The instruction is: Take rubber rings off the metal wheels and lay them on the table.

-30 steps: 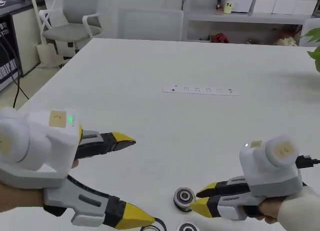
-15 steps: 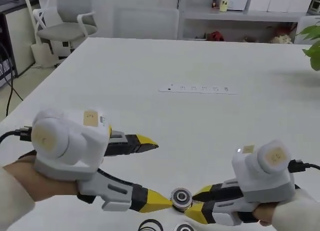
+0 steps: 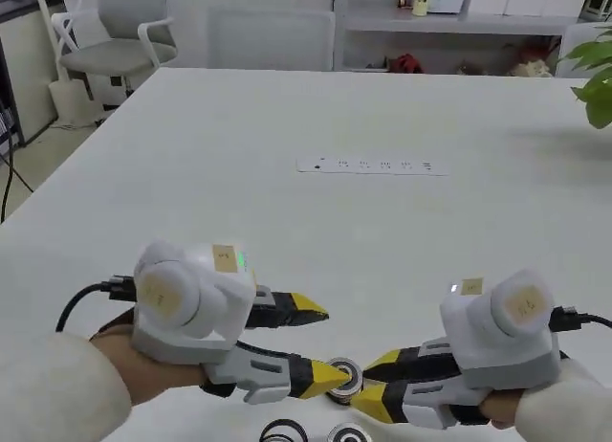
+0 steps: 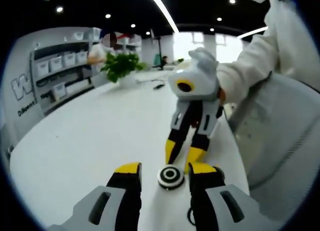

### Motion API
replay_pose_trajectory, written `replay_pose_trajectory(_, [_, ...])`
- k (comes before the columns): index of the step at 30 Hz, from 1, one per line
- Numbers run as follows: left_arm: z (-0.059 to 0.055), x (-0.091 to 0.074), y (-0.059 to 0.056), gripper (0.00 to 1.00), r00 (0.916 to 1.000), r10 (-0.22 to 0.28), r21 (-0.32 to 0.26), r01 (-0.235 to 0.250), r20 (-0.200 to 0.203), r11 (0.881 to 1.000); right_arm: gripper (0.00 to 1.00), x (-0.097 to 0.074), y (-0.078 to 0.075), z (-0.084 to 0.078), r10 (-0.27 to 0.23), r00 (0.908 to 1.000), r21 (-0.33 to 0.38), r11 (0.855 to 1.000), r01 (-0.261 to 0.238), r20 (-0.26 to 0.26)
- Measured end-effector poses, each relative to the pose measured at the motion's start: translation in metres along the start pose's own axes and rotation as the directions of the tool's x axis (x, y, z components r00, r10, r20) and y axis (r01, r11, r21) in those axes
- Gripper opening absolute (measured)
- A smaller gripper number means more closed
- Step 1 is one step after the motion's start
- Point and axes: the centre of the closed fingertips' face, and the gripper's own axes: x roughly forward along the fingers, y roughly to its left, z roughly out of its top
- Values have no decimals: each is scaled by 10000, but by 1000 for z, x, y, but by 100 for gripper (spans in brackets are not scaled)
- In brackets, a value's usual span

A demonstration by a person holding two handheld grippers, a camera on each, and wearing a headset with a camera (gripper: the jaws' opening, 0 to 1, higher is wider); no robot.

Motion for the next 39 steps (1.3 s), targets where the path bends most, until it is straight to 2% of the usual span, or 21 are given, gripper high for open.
replay_pose_trajectory(4, [-11, 6, 0, 30, 9999, -40, -429, 33, -167, 9991, 19, 1, 1, 0, 68, 10000, 40, 10000, -68, 53])
replay_pose_trajectory(6, [-15, 9, -1, 28, 9996, -28, -282, 19, -296, 9996, 19, 1, 0, 0, 68, 10000, -18, 10000, -67, 37])
replay_pose_trajectory(15, [-24, 17, -3, 23, 9987, -141, -320, 125, -496, 9994, 17, 1, 0, -1, 88, 9999, -9, 10000, -88, 78])
replay_pose_trajectory(23, [-25, 19, -7, 15, 9990, -266, -365, 253, -350, 9990, 12, 1, -1, -3, 31, 10000, -284, 9996, -31, 4])
replay_pose_trajectory(34, [-24, 19, -7, 14, 9997, -128, -565, 116, -219, 9983, 10, 0, -1, -3, -5, 10000, -601, 9982, 0, -91])
replay_pose_trajectory(39, [-24, 18, -7, 14, 9998, -141, -533, 135, -113, 9985, 2, -2, -4, -3, -153, 9999, -754, 9970, 146, -79])
